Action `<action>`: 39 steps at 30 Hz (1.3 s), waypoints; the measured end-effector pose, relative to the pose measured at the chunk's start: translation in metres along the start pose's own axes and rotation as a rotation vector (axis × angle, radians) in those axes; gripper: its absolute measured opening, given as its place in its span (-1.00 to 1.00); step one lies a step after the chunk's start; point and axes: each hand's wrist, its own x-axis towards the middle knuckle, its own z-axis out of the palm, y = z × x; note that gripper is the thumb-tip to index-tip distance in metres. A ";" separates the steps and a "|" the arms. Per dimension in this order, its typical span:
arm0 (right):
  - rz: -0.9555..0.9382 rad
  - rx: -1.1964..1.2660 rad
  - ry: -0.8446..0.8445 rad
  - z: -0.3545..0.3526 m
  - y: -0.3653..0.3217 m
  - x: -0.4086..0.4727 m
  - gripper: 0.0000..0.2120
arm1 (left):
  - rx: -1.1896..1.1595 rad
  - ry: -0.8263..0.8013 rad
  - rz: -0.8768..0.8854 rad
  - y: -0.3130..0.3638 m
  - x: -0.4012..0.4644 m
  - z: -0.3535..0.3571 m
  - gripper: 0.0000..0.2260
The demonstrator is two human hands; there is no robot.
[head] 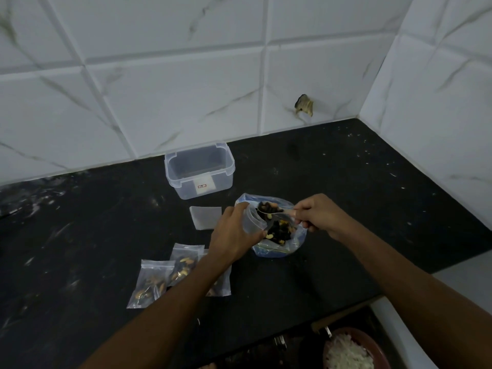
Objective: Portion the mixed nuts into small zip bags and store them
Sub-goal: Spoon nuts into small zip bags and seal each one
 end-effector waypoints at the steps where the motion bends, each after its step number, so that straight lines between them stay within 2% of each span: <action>1: -0.026 -0.023 0.005 -0.001 -0.003 -0.001 -0.85 | -0.004 -0.004 -0.005 0.000 0.000 0.001 -0.28; 7: -0.225 -0.377 0.112 0.008 -0.023 -0.013 -0.83 | -0.042 0.026 -0.004 0.001 0.002 0.002 -0.33; 13: -0.340 -0.516 0.200 0.020 -0.027 -0.021 -0.76 | -0.146 0.031 -0.068 -0.002 0.005 0.002 -0.34; 17: -0.438 -0.703 0.234 0.029 -0.031 -0.027 -0.84 | -0.204 0.012 -0.070 -0.001 0.007 0.003 -0.39; 20: -0.600 -0.916 0.250 0.038 -0.035 -0.037 -0.94 | -0.269 0.010 -0.060 0.003 0.007 0.004 -0.50; 23: -0.771 -1.023 0.316 0.043 -0.032 -0.046 -0.75 | -0.325 0.011 -0.049 0.006 0.004 0.000 -0.57; 26: -0.850 -1.011 0.353 0.044 -0.031 -0.049 -0.71 | -0.367 0.019 -0.025 0.006 0.000 -0.003 -0.57; 29: -0.835 -0.888 0.378 0.040 -0.031 -0.047 -0.80 | -0.405 0.032 -0.002 0.005 -0.002 -0.005 -0.56; 31: -0.729 -0.759 0.426 0.031 -0.034 -0.041 -0.96 | -0.450 0.033 0.001 0.002 -0.004 -0.006 -0.51; 35: -0.460 -0.585 0.431 0.008 -0.025 -0.020 -0.84 | -0.486 0.034 -0.001 -0.004 -0.006 -0.007 -0.53; 39: -0.251 -0.687 0.287 0.007 -0.003 -0.009 -0.82 | -0.453 0.058 -0.006 -0.005 -0.005 -0.004 -0.50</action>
